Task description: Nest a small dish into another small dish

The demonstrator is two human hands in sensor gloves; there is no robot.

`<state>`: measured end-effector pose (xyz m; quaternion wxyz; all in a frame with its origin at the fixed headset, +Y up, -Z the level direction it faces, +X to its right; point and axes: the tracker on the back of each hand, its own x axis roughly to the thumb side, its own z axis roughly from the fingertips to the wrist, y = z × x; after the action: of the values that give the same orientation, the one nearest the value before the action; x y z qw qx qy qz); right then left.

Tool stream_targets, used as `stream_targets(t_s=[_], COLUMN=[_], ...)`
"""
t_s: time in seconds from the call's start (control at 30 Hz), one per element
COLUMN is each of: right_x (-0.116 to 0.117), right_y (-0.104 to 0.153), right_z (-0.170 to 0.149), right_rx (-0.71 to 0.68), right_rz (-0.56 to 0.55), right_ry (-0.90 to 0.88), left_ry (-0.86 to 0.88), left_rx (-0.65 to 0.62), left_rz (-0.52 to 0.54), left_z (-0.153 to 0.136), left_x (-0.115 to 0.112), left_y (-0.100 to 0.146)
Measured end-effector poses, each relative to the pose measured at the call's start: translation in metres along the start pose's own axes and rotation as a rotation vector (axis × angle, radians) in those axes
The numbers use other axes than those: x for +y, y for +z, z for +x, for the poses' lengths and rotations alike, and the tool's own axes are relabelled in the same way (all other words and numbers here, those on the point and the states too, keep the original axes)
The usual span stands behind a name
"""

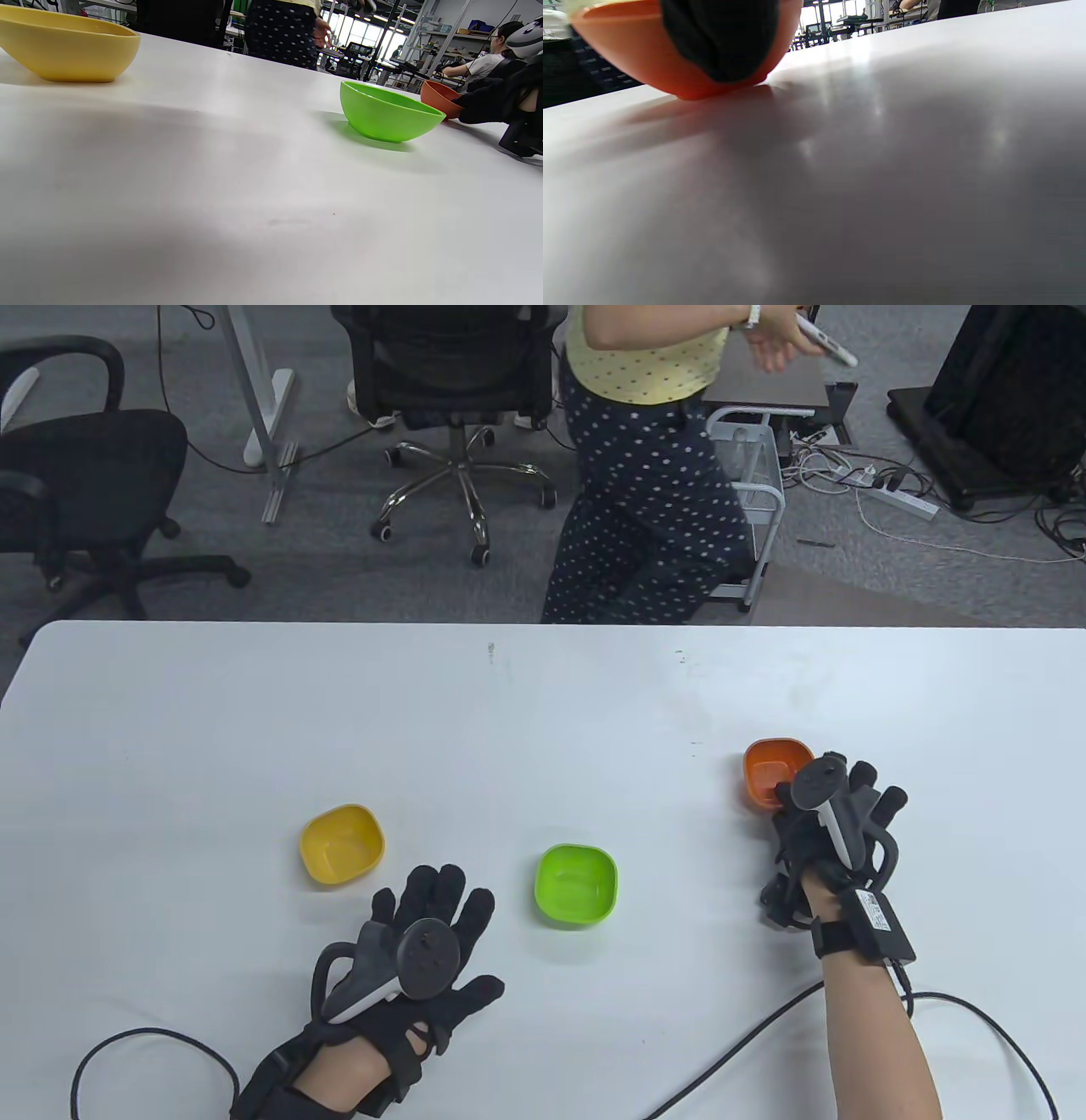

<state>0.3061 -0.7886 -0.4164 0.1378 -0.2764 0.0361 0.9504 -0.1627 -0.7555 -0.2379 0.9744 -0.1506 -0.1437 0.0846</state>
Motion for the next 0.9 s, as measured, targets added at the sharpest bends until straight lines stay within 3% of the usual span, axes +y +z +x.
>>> stream_targets(t_s=[0.43, 0.7, 0.9], right_x=[-0.013, -0.032, -0.050], right_y=[0.005, 0.029, 0.060], right_z=[-0.008, 0.003, 0.023], right_rx=[-0.032, -0.170, -0.341], right_rz=[-0.051, -0.158, -0.274], right_ry=[-0.110, -0.159, -0.200], left_ry=[0.001, 0.001, -0.010], left_rx=[0.011, 0.011, 0.014], left_rz=[-0.016, -0.010, -0.010], left_z=[-0.001, 0.000, 0.000], left_x=[-0.001, 0.000, 0.000], left_y=[-0.002, -0.002, -0.002])
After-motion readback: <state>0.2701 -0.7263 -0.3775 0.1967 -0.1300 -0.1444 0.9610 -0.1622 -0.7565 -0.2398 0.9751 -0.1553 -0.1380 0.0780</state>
